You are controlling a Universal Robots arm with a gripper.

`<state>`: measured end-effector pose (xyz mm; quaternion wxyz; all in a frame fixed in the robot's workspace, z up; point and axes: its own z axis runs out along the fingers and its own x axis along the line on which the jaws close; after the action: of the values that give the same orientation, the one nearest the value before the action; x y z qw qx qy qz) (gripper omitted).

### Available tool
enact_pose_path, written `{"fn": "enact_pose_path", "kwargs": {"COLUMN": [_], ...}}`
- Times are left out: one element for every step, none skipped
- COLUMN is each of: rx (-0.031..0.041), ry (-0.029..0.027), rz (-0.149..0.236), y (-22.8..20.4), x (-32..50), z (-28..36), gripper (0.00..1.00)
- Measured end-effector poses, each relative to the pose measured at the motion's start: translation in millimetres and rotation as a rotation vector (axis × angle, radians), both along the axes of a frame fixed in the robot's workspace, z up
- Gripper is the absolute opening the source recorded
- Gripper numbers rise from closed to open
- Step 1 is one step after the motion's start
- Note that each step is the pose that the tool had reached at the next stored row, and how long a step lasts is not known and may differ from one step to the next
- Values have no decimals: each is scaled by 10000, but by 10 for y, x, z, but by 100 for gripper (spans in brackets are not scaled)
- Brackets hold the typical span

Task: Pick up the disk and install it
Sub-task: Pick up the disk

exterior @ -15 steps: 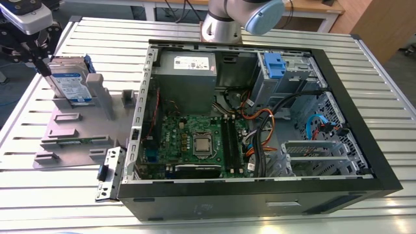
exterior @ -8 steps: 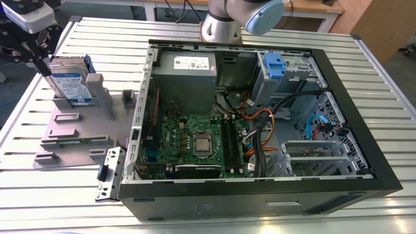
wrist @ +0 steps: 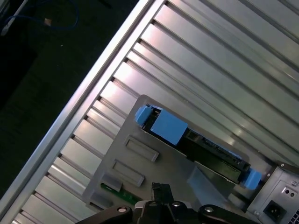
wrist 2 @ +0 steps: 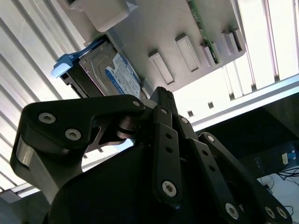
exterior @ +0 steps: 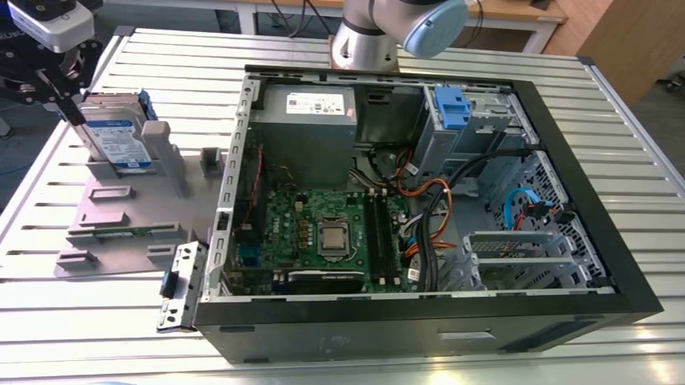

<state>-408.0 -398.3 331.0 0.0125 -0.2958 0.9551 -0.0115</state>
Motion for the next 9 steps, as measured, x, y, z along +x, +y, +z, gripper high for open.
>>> {"fn": "enact_pose_path", "kwargs": {"rx": [0, 0, 0, 0, 0, 0, -1, -1, -1], "ry": [0, 0, 1, 1, 0, 0, 1, 1, 0], "rz": [64, 127, 195, 256, 318, 379, 439, 500, 561], "y": [0, 0, 0, 0, 0, 0, 0, 0, 0], "x": [0, 0, 0, 0, 0, 0, 0, 0, 0], "z": [0, 0, 0, 0, 0, 0, 0, 0, 0], "gripper": [11, 11, 11, 11, 11, 11, 11, 11, 11]}}
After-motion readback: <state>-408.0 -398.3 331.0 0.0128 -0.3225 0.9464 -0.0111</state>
